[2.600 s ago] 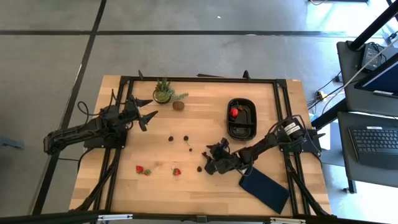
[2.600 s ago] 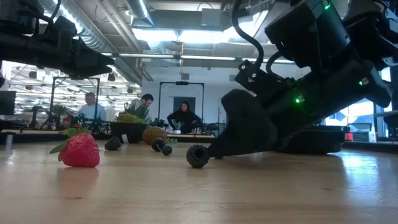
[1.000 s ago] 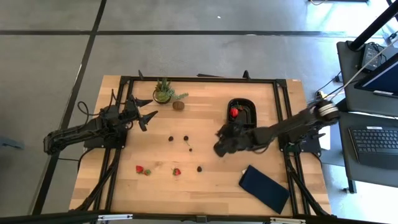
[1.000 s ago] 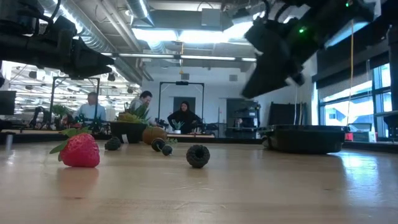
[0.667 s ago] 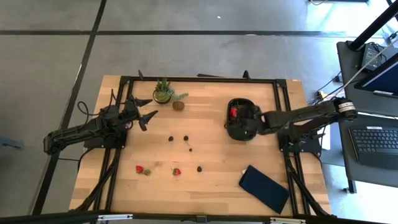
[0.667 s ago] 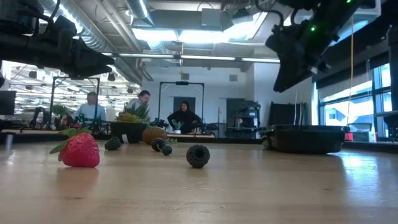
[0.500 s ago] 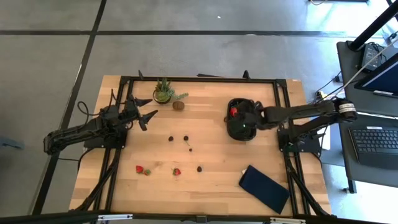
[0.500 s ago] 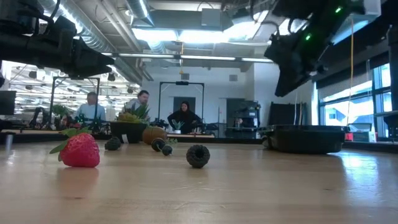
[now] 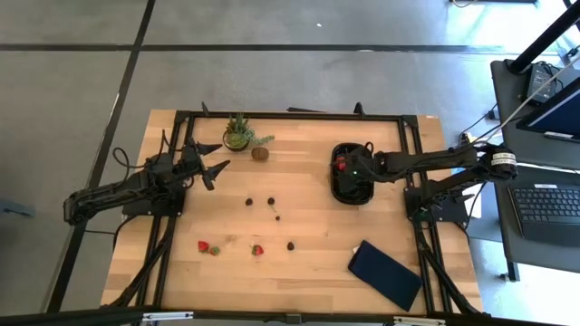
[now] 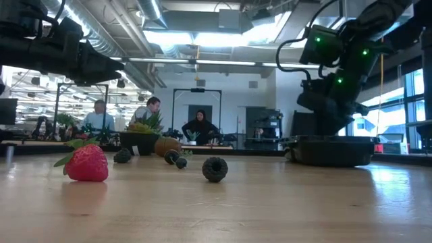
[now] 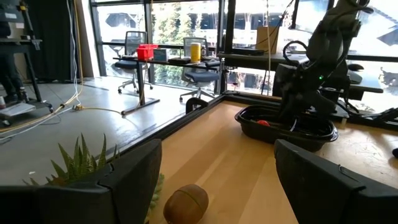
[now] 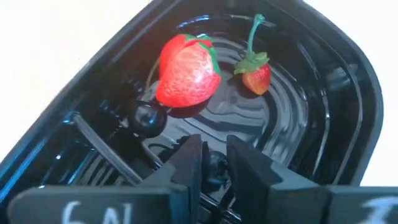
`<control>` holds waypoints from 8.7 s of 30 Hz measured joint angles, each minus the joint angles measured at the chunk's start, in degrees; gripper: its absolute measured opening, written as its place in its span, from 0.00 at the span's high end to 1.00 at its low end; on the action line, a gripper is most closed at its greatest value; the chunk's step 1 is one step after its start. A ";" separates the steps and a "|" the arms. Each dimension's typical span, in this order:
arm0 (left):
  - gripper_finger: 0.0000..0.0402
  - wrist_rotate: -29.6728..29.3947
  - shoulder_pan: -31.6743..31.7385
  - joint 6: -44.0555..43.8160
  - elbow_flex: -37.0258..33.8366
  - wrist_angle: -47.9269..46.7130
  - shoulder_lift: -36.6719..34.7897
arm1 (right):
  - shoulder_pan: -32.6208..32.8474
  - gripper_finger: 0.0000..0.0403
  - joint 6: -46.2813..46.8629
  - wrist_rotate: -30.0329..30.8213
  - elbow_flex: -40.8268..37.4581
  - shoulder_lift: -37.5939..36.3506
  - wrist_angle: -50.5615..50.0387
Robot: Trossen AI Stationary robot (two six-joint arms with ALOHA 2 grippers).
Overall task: Pick and placing Produce into tupperware
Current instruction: Put the blueberry into the black bin, then put the blackberry into the black bin
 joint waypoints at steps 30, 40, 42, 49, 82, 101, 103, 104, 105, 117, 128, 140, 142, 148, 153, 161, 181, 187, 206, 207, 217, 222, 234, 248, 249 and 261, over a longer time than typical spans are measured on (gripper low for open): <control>0.25 0.00 -0.01 0.00 0.00 -0.02 -0.01 | -0.27 0.27 -1.41 -2.66 -0.27 0.00 4.63; 0.25 0.00 0.01 0.00 0.00 -0.02 0.02 | -0.24 0.18 -7.15 -5.13 -0.27 -0.15 15.53; 0.25 0.00 0.00 0.00 0.00 -0.02 0.00 | -0.24 0.18 -7.44 -6.53 -0.24 -0.15 20.12; 0.25 0.00 -0.01 0.01 0.00 -0.02 0.00 | 2.65 0.18 -20.16 -10.89 4.66 -0.11 26.51; 0.25 -0.22 0.00 0.02 0.01 0.00 0.02 | 20.26 0.18 -35.67 -10.80 14.31 39.09 69.79; 0.25 -0.61 0.02 0.02 0.02 -0.05 0.02 | 20.26 0.37 -35.87 -12.44 18.62 47.52 68.22; 0.25 -0.61 0.02 0.02 0.02 -0.04 0.02 | 20.26 0.40 -35.91 -12.48 18.62 47.52 68.20; 0.25 -0.61 0.02 0.02 0.02 -0.06 0.02 | 20.26 0.42 -35.91 -12.48 18.62 47.52 68.18; 0.25 -0.61 0.02 0.02 0.01 -0.04 0.02 | 20.24 0.43 -35.87 -12.48 18.62 47.52 68.12; 0.25 -0.61 0.02 0.02 0.02 -0.06 0.02 | 20.26 0.57 -35.80 -12.50 18.62 47.52 67.98; 0.25 -0.61 0.02 0.06 0.02 -0.05 0.02 | 20.26 0.65 -35.74 -12.48 18.62 47.52 67.91; 0.25 -0.63 0.02 0.07 0.02 -0.04 0.02 | 20.26 0.73 -35.75 -12.48 18.60 47.52 67.88; 0.25 -0.62 0.02 0.07 0.02 -0.06 0.02 | 20.26 0.74 -35.74 -12.46 18.60 47.52 67.87; 0.25 -0.61 0.02 0.10 0.02 -0.06 0.02 | 20.26 0.77 -35.76 -12.46 18.57 47.52 67.89; 0.25 -0.63 -0.01 2.92 0.02 -0.05 0.02 | 20.11 0.80 -35.78 -12.14 18.47 47.07 67.69; 0.25 -0.63 0.02 3.02 0.02 -0.07 0.02 | 19.98 0.84 -37.22 -12.04 18.47 42.45 67.94; 0.25 -0.79 -0.01 2.97 0.02 -0.07 0.02 | 10.13 0.83 -27.86 -8.83 7.55 8.49 29.35; 0.25 -1.46 -0.01 3.00 0.02 -0.08 0.02 | 7.89 0.83 -18.82 3.06 2.82 -2.91 15.26; 0.25 -1.62 0.01 3.00 0.02 -0.07 0.02 | 6.40 0.83 -3.94 5.24 -12.07 -6.27 17.85; 0.25 -1.62 0.01 3.00 0.02 -0.07 0.02 | 6.40 0.83 -3.91 5.25 -12.07 -6.27 18.00; 0.25 -1.62 -0.01 3.00 0.02 -0.07 0.02 | 6.40 0.81 -4.49 5.27 -11.74 -6.27 20.31; 0.25 -1.62 -0.01 2.99 0.02 -0.07 0.02 | 6.40 0.73 -4.22 5.27 -11.74 -6.27 20.44; 0.25 -1.62 0.00 2.99 0.02 -0.07 0.02 | 6.44 0.58 -5.39 5.04 -11.74 -6.27 26.06; 0.25 -1.62 0.02 2.99 0.02 -0.04 0.02 | 14.34 0.57 -20.68 -5.41 -11.70 -6.21 57.78; 0.25 -1.64 0.02 2.99 0.02 -0.04 0.02 | 15.34 0.57 -20.57 -5.41 -11.70 -5.93 58.51; 0.25 -1.64 -0.01 2.99 0.02 0.00 0.02 | 22.47 0.56 -25.93 -6.30 -3.97 3.45 63.80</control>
